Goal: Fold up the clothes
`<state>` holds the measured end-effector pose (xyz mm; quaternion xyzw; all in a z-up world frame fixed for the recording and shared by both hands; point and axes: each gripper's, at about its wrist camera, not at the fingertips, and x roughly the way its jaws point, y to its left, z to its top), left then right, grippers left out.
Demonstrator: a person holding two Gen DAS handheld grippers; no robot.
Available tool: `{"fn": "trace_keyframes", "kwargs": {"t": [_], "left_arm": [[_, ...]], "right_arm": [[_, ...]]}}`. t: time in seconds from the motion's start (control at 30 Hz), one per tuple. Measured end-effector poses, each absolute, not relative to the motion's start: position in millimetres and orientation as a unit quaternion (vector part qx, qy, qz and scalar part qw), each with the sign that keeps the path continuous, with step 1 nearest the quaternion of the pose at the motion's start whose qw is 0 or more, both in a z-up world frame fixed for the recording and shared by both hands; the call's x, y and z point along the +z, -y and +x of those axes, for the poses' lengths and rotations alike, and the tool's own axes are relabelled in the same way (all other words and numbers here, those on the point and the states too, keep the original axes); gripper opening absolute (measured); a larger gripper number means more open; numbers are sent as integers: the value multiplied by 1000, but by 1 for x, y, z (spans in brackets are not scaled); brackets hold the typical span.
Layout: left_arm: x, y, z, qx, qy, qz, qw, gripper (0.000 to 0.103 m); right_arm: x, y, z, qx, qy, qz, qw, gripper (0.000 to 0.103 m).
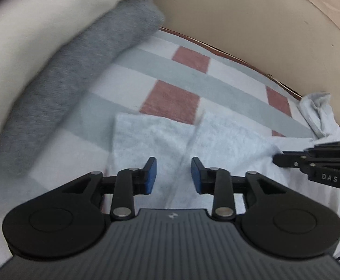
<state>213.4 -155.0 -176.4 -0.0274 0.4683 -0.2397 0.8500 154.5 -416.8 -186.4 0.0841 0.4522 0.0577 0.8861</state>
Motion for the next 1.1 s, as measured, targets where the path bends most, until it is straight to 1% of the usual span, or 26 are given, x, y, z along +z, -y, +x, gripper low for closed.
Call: {"fn": "trace_keyframes", "kwargs": {"t": [0.07,0.2,0.3,0.33,0.37,0.4,0.43,0.57,0.67,0.73,0.77,0.8,0.83,0.87,0.93,0.97,1.1], "left_arm": [[-181,160,213,-248,-469,-25,847,43],[-181,169,207,-257,-465,2,847,46],[-183,174,200,-292,-467,16,835,47],[-183,176,197,-305,-467,21,830,43],[-183,178,195,-317,-470,21,824,38],[-182,180,193,-330,-473,20,817,19],[-182,182,191,-342,-475,20,810,14],[-183,195,182,-348,-463,52,813,15],[-185,199,183,-333,-461,48,821,20],[-185,198,187,-329,-465,28,821,27],[-186,198,188,-327,-466,19,822,28],[-186,199,187,-325,-464,18,824,27],[-186,201,185,-323,-458,27,828,16],[-185,204,181,-317,-449,45,835,6],[-179,210,174,-296,-429,77,850,5],[-172,210,171,-280,-413,83,863,5],[-130,191,159,-228,-349,73,906,5]], "right_arm": [[-185,415,153,60,-451,70,888,1],[-185,415,148,60,-445,60,891,1],[-186,417,142,59,-439,62,894,1],[-187,418,140,59,-437,63,896,1],[-187,418,137,58,-435,61,896,1],[-188,419,135,56,-434,59,897,1],[-188,420,132,54,-434,57,897,1],[-190,425,126,53,-435,61,897,1],[-192,426,123,54,-428,69,900,1],[-193,427,122,56,-426,75,900,2],[-191,429,120,57,-427,83,898,7],[-189,433,114,52,-428,100,897,9],[-186,438,108,46,-429,117,895,19],[-184,443,102,39,-430,135,892,36],[-176,459,78,4,-413,151,898,54],[-173,468,66,-15,-407,148,901,54],[-172,502,25,-98,-424,103,894,54]]}}
